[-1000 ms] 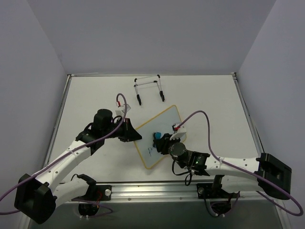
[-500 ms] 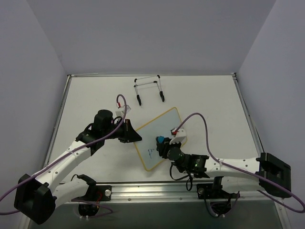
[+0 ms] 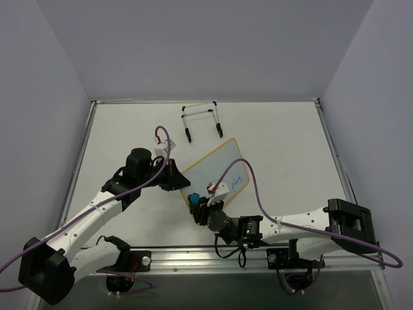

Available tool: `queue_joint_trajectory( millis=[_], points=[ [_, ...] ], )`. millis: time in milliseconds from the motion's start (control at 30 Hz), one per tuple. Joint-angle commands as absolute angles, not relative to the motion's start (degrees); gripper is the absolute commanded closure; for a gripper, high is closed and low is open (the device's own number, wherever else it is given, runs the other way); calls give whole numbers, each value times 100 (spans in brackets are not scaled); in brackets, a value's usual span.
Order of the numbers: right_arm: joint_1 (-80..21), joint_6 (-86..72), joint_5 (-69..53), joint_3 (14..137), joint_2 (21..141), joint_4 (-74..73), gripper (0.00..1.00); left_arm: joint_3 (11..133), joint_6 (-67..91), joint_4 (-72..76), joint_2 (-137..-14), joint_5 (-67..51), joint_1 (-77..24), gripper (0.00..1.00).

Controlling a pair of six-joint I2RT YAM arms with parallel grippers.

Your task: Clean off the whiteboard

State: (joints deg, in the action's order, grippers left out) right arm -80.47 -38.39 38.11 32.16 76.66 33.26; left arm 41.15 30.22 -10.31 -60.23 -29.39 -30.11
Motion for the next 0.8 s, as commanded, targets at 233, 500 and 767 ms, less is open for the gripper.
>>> queue_joint_trajectory(
  millis=[233, 500, 767],
  points=[
    [-7023, -4473, 3488, 2417, 7392, 3209, 100, 4245, 3401, -650, -5906, -3437, -3120, 98],
    [-6943, -4826, 3709, 1916, 6768, 3076, 100, 4175, 3507, -431, -5994, -3533, -3120, 98],
    [-7214, -4184, 3392, 3336, 7285, 3199, 100, 4175, 3612, -325, -6038, -3516, -3146, 98]
  ],
)
